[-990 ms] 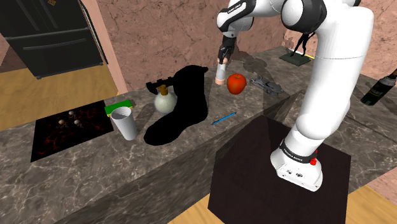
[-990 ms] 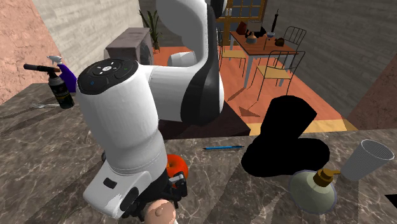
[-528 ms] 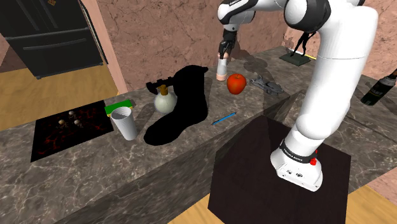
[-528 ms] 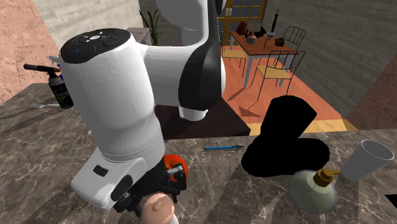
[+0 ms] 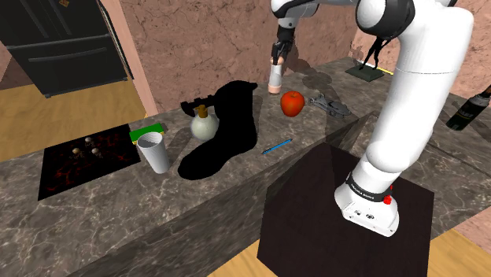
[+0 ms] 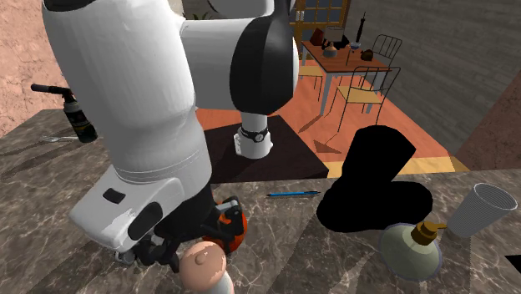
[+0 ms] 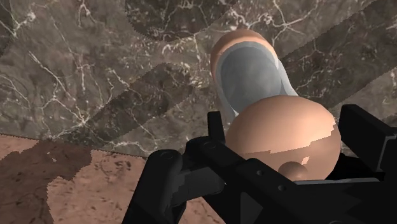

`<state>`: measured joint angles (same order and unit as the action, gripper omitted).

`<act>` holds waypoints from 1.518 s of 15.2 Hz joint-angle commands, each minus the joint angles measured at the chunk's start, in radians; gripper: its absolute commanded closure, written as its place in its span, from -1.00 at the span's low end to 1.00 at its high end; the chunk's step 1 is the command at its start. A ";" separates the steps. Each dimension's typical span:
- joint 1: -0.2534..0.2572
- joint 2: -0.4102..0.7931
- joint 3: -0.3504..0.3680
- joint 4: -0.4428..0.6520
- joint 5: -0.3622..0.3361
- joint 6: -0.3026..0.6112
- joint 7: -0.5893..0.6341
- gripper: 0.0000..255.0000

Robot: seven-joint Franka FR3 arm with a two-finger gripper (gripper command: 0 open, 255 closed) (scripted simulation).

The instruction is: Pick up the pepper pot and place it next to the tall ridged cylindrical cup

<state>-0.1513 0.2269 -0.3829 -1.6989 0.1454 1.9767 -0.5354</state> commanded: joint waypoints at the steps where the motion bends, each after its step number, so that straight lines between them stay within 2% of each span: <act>1: -0.001 -0.002 -0.001 0.027 -0.002 -0.029 0.003 1.00; 13: -0.007 -0.007 -0.006 0.182 -0.009 -0.188 0.015 1.00; 23: -0.022 0.020 -0.009 0.353 0.000 -0.334 0.018 1.00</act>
<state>-0.1715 0.2399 -0.3922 -1.3696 0.1429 1.6604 -0.5181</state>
